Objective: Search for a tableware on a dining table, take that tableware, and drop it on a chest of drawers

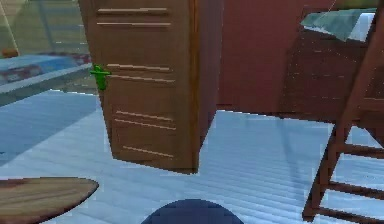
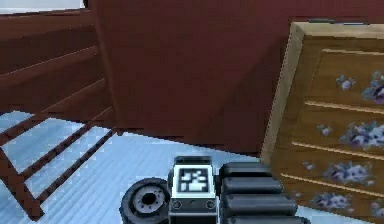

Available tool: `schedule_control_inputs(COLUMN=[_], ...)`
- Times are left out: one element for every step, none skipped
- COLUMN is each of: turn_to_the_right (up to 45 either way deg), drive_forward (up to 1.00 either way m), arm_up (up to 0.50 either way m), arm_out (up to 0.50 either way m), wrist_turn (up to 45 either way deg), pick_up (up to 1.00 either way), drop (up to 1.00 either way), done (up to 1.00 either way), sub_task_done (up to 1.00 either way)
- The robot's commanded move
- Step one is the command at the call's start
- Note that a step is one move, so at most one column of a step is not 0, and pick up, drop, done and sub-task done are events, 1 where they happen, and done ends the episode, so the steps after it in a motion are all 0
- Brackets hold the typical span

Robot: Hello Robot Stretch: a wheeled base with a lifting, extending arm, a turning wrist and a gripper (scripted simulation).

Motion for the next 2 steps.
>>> schedule_control_inputs(turn_to_the_right=[45.0, 15.0], drive_forward=[0.0, 0.0], arm_up=[0.0, 0.0], arm_out=[0.0, 0.0], wrist_turn=[0.0, 0.0], pick_up=[0.0, 0.0], drop=[0.0, 0.0], done=[0.0, 0.0], sub_task_done=[0.0, 0.0])
